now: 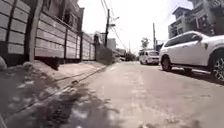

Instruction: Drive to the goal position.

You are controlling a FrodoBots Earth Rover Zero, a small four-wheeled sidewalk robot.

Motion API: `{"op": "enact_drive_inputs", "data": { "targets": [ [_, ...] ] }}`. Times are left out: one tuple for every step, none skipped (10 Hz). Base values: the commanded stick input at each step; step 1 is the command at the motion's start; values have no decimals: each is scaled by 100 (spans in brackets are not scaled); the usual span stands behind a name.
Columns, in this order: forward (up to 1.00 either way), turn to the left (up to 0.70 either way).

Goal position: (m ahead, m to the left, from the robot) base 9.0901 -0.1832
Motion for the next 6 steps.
{"op": "enact_drive_inputs", "data": {
  "targets": [
    [100, 0],
    [100, -1],
    [100, -7],
    [100, -23],
    [100, -33],
    [100, -33]
  ]
}}
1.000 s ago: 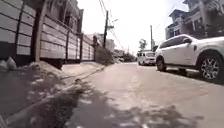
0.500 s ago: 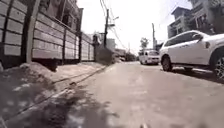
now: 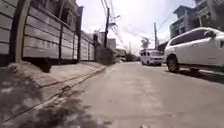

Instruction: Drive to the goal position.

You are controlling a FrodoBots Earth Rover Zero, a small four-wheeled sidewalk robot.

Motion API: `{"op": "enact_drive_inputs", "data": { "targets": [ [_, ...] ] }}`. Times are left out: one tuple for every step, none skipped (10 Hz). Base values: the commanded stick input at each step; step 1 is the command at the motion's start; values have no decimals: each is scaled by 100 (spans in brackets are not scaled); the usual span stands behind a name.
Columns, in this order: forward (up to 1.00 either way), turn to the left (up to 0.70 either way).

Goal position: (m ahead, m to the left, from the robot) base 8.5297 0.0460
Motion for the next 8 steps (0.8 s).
{"op": "enact_drive_inputs", "data": {
  "targets": [
    [100, -20],
    [100, -11],
    [100, -3],
    [100, 0],
    [100, 0],
    [100, 0],
    [100, 0],
    [100, -2]
  ]
}}
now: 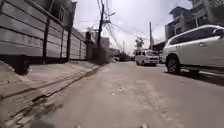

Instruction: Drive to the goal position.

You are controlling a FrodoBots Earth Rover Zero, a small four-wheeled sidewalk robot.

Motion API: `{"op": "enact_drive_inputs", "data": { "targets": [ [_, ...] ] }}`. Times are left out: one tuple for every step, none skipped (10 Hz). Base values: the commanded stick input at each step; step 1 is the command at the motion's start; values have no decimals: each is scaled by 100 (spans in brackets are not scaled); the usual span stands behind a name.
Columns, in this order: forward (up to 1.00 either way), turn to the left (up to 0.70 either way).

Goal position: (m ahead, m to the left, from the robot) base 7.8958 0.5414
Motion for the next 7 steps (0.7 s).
{"op": "enact_drive_inputs", "data": {
  "targets": [
    [100, -11],
    [100, -26],
    [100, -38],
    [100, -35],
    [100, -15],
    [100, 0],
    [100, 0]
  ]
}}
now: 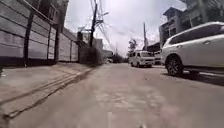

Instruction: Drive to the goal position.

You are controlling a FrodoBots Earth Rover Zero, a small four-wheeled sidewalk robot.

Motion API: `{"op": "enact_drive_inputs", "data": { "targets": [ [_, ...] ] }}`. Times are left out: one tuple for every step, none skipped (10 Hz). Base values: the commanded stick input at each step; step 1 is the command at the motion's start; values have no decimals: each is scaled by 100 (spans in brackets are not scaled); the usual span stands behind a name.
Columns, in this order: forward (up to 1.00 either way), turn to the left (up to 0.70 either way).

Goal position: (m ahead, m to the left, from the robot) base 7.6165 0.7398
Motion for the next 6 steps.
{"op": "enact_drive_inputs", "data": {
  "targets": [
    [100, 0],
    [100, 0],
    [100, 0],
    [100, 0],
    [100, 0],
    [100, 0]
  ]
}}
